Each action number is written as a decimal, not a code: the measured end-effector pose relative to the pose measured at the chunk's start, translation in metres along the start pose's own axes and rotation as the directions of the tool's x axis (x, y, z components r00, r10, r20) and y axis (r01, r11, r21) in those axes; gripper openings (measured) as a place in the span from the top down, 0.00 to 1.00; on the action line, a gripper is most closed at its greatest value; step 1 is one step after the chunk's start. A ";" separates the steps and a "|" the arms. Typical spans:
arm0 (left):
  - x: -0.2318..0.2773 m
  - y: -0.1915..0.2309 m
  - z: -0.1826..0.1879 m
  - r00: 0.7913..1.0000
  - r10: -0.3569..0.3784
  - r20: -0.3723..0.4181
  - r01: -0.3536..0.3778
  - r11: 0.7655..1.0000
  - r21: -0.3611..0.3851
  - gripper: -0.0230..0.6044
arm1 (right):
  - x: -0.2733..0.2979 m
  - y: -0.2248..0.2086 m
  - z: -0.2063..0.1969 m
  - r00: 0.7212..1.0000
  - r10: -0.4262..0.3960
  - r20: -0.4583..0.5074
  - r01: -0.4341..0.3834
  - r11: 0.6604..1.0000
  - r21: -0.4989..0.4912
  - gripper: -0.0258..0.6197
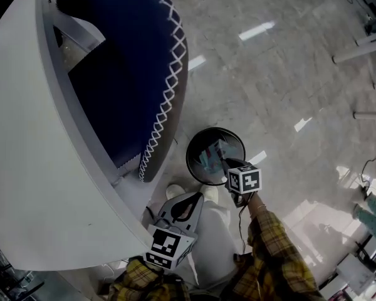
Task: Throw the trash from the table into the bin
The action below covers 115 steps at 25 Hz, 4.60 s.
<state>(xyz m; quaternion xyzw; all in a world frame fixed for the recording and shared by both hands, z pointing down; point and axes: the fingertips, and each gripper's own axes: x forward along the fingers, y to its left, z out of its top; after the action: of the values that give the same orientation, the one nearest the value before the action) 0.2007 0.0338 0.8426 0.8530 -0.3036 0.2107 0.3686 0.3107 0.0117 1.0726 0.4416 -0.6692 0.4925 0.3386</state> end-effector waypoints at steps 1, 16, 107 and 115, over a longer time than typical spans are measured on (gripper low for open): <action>0.001 0.003 0.002 1.000 0.001 -0.001 -0.002 1.000 -0.005 0.95 | 0.003 -0.001 0.001 1.000 0.003 -0.004 -0.003 1.000 0.024 0.92; -0.073 -0.063 0.064 0.999 -0.027 0.018 0.027 1.000 -0.001 0.95 | -0.110 0.052 0.020 1.000 -0.009 0.005 0.009 1.000 0.029 0.79; -0.618 0.063 0.262 0.779 0.267 0.567 -0.319 0.948 -0.009 0.95 | -0.430 0.751 0.227 0.685 0.677 0.269 -0.380 0.647 -0.661 0.96; -0.619 0.068 0.255 0.780 0.270 0.565 -0.319 0.948 -0.012 0.95 | -0.425 0.750 0.222 0.690 0.667 0.281 -0.364 0.656 -0.661 0.96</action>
<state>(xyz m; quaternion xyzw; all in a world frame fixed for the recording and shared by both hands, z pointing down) -0.2601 0.0285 0.3527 0.8337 -0.5182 0.0193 0.1896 -0.2250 0.0017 0.3611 0.2168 -0.9454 0.2200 0.1044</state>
